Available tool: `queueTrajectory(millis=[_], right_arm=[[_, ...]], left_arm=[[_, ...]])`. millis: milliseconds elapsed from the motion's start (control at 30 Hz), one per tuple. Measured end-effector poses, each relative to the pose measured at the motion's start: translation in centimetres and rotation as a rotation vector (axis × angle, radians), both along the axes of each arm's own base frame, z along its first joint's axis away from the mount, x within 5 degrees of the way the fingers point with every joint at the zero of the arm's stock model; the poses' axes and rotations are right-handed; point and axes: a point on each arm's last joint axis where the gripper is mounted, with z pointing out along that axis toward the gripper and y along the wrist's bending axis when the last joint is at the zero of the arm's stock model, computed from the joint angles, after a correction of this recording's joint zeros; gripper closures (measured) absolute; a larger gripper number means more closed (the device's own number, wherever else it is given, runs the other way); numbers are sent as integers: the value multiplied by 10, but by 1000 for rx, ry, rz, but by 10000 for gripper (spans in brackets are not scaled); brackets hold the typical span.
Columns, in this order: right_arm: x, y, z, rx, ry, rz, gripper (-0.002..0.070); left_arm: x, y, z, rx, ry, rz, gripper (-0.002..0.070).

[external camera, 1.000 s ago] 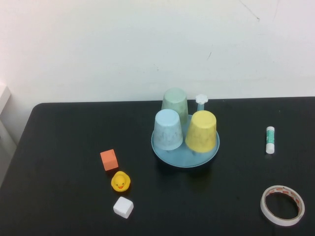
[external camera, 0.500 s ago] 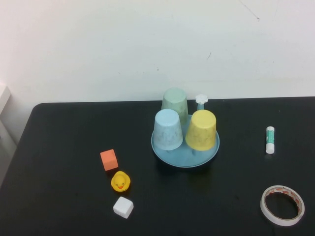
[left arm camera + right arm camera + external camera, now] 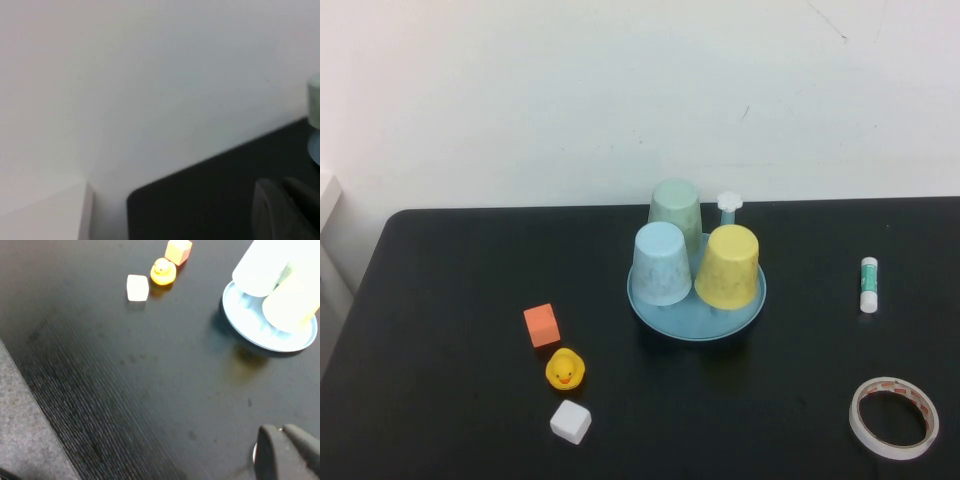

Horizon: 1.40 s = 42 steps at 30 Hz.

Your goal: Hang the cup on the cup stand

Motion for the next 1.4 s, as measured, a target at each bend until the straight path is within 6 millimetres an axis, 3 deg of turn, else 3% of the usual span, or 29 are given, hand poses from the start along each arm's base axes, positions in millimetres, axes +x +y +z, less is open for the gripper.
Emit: queueTrajectory(millis=[200,400,1400], right_arm=[[0,0,0,0,0,0,676],[0,0,0,0,0,0,676],[0,0,0,0,0,0,676]], left_arm=[[0,4,-43,-109,19,65,676],[-3,2,-65,-180,277,69,676],[-4,2,-66,-295,316,87,676]])
